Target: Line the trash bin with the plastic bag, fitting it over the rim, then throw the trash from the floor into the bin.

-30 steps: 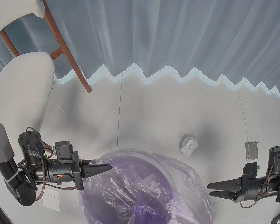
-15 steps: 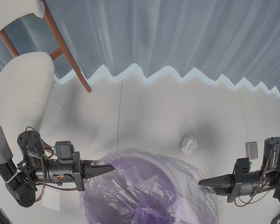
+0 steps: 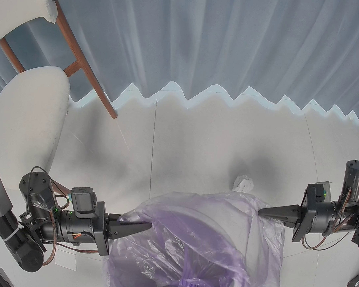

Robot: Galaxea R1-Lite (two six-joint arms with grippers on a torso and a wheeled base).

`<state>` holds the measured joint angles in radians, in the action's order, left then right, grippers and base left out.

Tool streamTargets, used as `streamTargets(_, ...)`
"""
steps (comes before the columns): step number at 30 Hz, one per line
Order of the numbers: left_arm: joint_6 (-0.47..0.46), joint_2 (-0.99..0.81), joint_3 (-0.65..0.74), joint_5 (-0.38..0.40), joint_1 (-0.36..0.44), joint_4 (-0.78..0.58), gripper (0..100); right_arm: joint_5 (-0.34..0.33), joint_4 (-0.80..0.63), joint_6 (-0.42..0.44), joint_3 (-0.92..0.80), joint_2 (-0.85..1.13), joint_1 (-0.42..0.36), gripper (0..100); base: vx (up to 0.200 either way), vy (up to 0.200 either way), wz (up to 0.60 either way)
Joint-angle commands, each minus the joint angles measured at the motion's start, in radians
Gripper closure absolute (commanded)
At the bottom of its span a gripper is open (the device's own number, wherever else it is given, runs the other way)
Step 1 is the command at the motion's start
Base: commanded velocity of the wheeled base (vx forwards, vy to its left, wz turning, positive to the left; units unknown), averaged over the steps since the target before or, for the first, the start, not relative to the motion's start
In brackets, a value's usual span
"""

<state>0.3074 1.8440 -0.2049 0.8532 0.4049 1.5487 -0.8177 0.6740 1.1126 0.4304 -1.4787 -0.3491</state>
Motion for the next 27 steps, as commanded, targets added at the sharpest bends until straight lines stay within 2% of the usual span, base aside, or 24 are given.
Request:
streamTargets(1,0.018,-0.049,0.041,0.007,0.037,0.001,100,0.014,0.035,0.020,0.027,-0.055,0.036,100,0.000,0.000,0.00)
streamTargets(7,0.028,-0.085,0.070,0.040,0.046,-0.001,100,0.066,0.076,0.030,0.041,-0.101,0.041,100,0.000,0.000,0.00)
streamTargets(20,0.032,-0.100,0.050,0.040,0.009,0.001,100,0.068,0.067,0.020,-0.033,-0.104,0.081,100,0.000,0.000,0.00)
streamTargets(27,0.088,-0.137,0.047,0.040,0.009,0.001,100,0.091,0.076,0.012,-0.032,-0.135,0.079,100,0.000,0.000,0.00)
